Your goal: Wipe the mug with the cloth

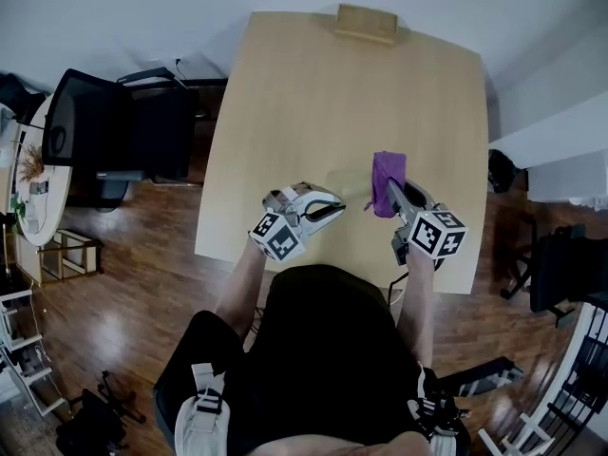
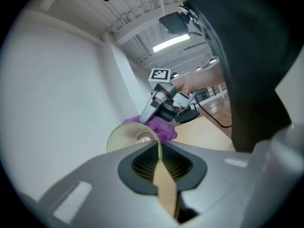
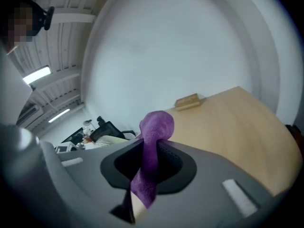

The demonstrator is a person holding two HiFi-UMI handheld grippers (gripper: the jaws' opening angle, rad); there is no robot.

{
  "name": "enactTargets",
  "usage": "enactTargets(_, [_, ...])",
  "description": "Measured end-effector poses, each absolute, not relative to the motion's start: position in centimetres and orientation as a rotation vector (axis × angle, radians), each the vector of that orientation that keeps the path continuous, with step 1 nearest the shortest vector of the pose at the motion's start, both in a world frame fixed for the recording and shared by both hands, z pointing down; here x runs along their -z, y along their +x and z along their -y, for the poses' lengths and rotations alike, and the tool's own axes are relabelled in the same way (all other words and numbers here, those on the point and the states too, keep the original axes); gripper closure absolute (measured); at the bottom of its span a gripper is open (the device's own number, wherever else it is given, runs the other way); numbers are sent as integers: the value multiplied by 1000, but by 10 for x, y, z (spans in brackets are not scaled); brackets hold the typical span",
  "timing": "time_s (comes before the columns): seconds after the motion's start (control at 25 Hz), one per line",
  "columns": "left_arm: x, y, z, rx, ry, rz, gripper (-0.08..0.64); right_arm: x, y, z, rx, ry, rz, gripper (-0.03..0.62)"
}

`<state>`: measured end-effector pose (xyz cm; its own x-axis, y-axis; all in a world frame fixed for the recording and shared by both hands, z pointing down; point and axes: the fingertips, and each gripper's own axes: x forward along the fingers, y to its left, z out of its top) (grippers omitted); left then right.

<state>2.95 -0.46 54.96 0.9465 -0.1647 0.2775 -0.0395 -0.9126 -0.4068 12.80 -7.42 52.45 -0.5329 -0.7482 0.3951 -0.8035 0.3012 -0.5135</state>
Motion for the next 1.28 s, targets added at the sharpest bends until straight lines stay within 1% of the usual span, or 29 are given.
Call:
enactTargets(0.08, [-553, 25, 3, 450, -2684, -129, 522, -522, 149, 72, -1070, 1563, 2442, 529])
enactTargets(0.12, [-557, 24, 2, 471, -2670, -115, 522, -509, 148, 71, -1067, 1574, 2480, 529])
enactTargets(0.2, [-567, 24, 1, 519, -2635, -79, 522, -473, 124, 71, -1046, 1496, 2610, 529])
enactTargets(0.28, [-572, 31, -5, 544, -2605, -39, 522, -453, 82, 66, -994, 1311, 2707, 529])
enactTargets(0.4, [-568, 41, -13, 531, -2584, -10, 522, -468, 38, 58, -897, 1111, 2680, 529])
enactTargets(0.52, [-561, 39, -15, 473, -2643, -34, 520, -493, 57, 62, -916, 1159, 2591, 529])
enactTargets(0.64, [-539, 23, 3, 244, -2928, -198, 520, -534, 116, 73, -964, 1339, 2421, 529])
enactTargets(0.76, [-506, 5, 42, -252, -3517, -439, 520, -536, 160, 71, -973, 1565, 2397, 529])
enactTargets(0.84, [-507, -5, 61, -592, -3814, -527, 520, -503, 155, 69, -864, 1639, 2546, 529])
enactTargets(0.92, [-514, -7, 70, -825, -3977, -555, 520, -466, 124, 64, -670, 1569, 2741, 529])
enactTargets(1.0, [-513, -3, 70, -952, -4054, -509, 517, -446, 81, 55, -511, 1392, 2865, 529])
enactTargets(1.12, [-505, 9, 66, -1034, -4106, -407, 520, -459, 32, 46, -417, 1183, 2853, 529])
enactTargets(1.2, [-507, 15, 60, -1039, -4136, -348, 519, -480, 30, 50, -463, 1168, 2806, 529])
enactTargets(1.28, [-523, 16, 56, -995, -4186, -342, 515, -506, 49, 59, -592, 1234, 2758, 529])
